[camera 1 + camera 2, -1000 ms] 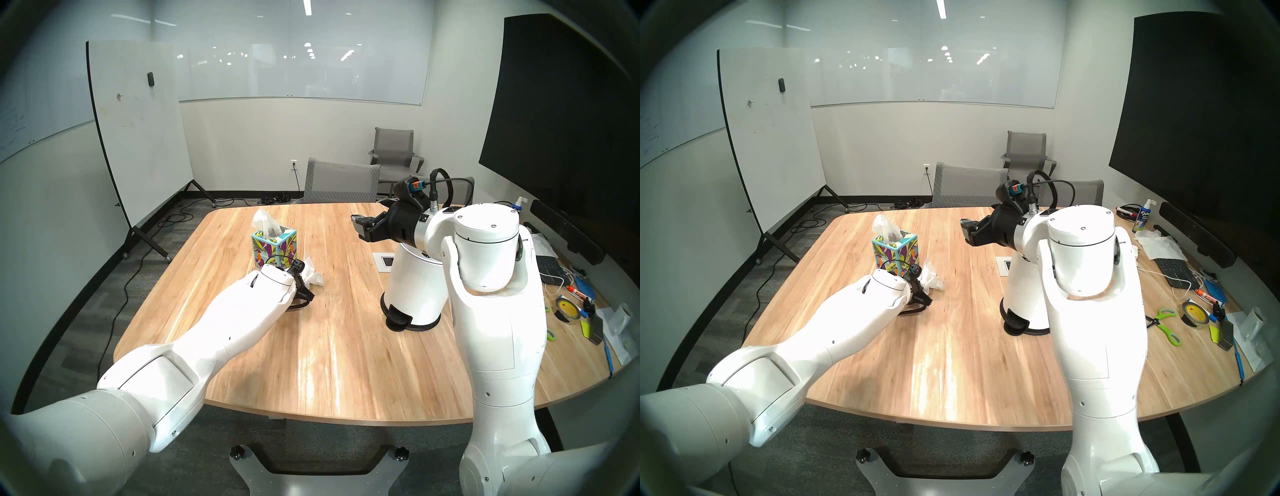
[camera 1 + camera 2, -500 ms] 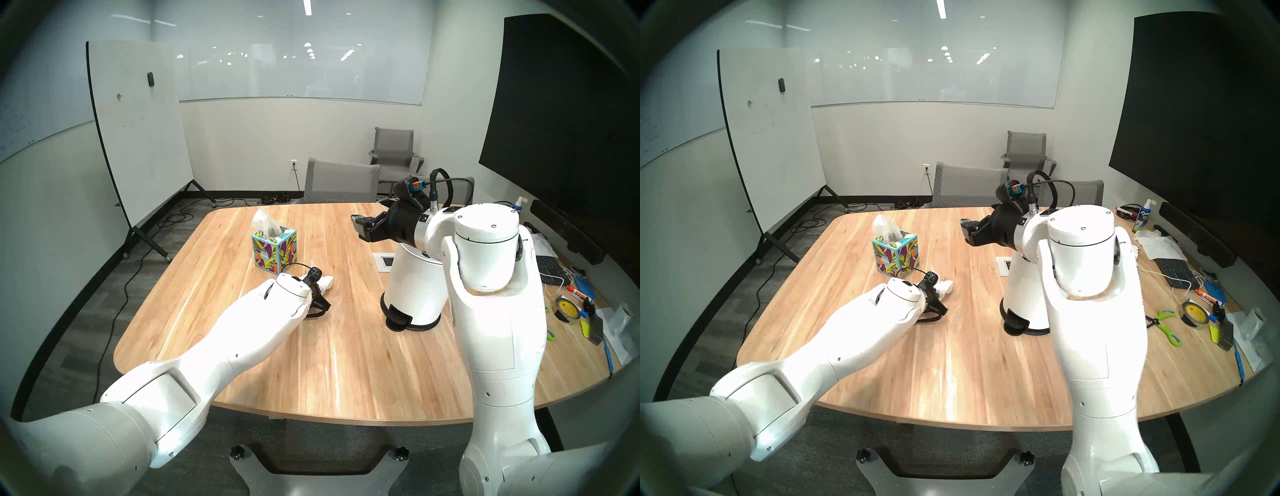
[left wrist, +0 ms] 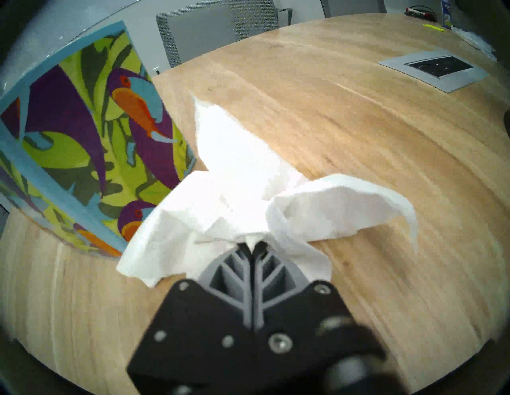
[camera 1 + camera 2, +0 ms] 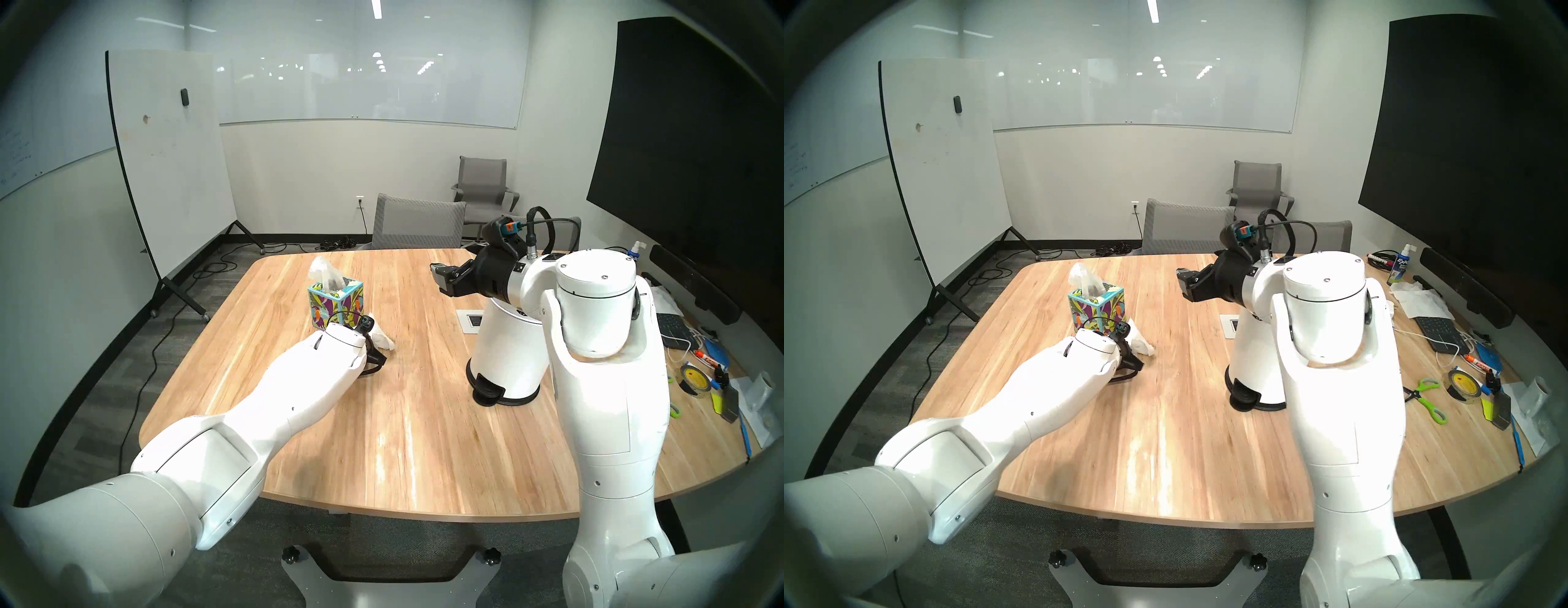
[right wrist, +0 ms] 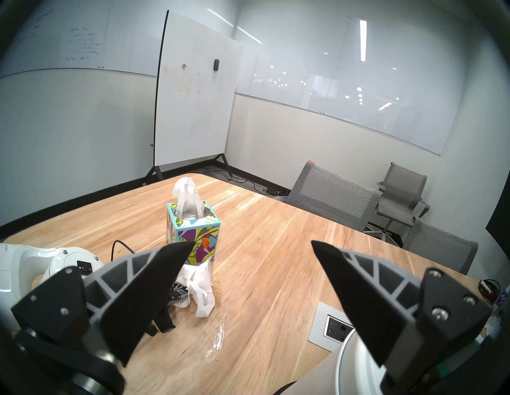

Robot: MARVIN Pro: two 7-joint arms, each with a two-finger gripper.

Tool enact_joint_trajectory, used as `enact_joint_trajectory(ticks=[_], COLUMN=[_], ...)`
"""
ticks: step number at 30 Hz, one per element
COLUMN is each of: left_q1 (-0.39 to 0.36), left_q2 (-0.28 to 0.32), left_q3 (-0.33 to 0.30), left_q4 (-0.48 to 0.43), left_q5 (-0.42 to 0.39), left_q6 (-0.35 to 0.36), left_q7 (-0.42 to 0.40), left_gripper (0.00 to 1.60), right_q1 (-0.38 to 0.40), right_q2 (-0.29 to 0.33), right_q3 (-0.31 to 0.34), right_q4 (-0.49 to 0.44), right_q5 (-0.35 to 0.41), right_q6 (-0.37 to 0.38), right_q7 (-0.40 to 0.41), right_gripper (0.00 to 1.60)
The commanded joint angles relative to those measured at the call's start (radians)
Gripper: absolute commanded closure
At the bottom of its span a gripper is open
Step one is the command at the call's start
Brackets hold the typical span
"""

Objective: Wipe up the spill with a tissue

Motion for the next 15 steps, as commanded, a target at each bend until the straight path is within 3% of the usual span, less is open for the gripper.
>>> enact_joint_trajectory(ticks=[1,5,8,15], left_q1=[0.005,0.024,-0.031,-0.091], left_q2=[-0.081,-0.084,-0.112,-0.050], left_q3=[0.036,0.044,0.022,-0.008], left_q4=[-0.015,-0.034,0.095,0.168], left_q5=[0.004,0.007,0.002,-0.001], left_q6=[-0.011,-0.007,-0.040,-0.072], left_q7=[-0.022,-0.013,0.006,-0.024], left_gripper=[1.60,1.60,1.60,1.60], right_q1=[0.011,0.011,0.011,0.011], right_q2=[-0.001,-0.001,0.000,-0.001], right_q3=[0.000,0.000,0.000,0.000], right_q4=[-0.016,-0.016,-0.017,-0.015], right_q5=[0.001,0.001,0.000,0.001], right_q6=[-0.002,-0.002,-0.001,-0.003], right_q7=[0.000,0.001,0.001,0.000], right_gripper=[0.00,0.00,0.00,0.00])
